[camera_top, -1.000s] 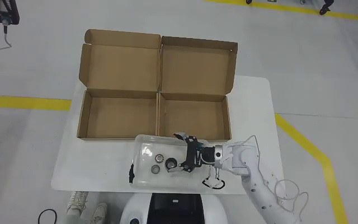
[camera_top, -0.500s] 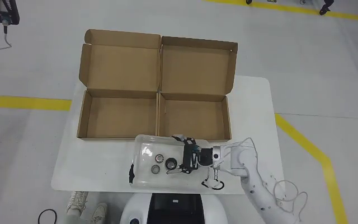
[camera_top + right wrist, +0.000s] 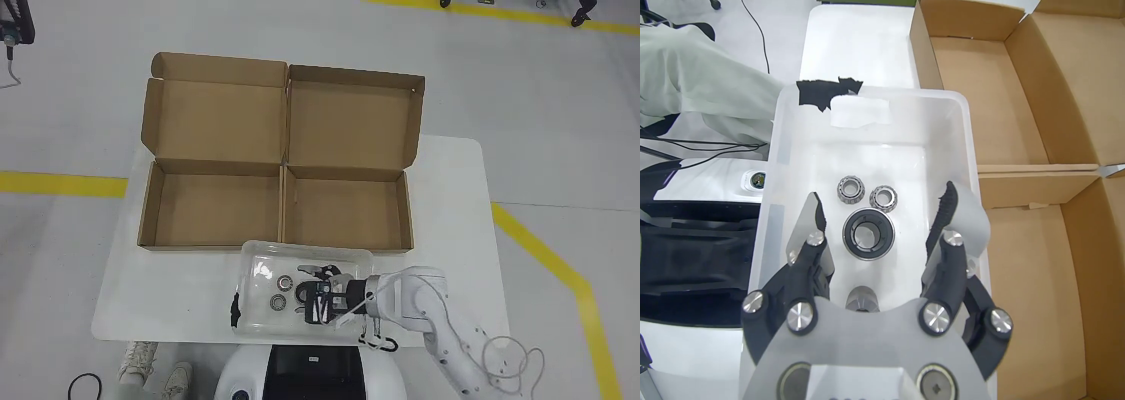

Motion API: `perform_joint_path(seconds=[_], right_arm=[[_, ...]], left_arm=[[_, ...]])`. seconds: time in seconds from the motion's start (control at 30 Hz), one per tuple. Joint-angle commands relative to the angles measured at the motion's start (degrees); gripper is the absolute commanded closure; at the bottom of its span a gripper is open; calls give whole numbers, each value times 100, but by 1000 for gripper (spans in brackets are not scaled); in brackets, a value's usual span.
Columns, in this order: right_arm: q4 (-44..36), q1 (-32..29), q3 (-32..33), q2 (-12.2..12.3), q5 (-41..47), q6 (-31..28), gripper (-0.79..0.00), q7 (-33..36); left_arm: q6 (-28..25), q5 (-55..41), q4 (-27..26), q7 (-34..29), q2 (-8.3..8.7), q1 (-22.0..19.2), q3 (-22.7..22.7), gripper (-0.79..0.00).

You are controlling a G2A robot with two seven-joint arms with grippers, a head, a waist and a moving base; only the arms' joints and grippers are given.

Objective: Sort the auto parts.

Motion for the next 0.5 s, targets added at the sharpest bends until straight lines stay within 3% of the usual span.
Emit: perform_joint_path(seconds=[0.0,0.3,0.47], right_arm=[[37,-2,-29,8,14,71,-520,59],[324,158,-302,15,-35,203,-588,320],[502,305,-501,-4,-5,270,-511,555]], left_arm=[[0,0,0,0,0,0,0,-785],[0,0,0,0,0,0,0,-785],[0,0,0,0,0,0,0,-785]])
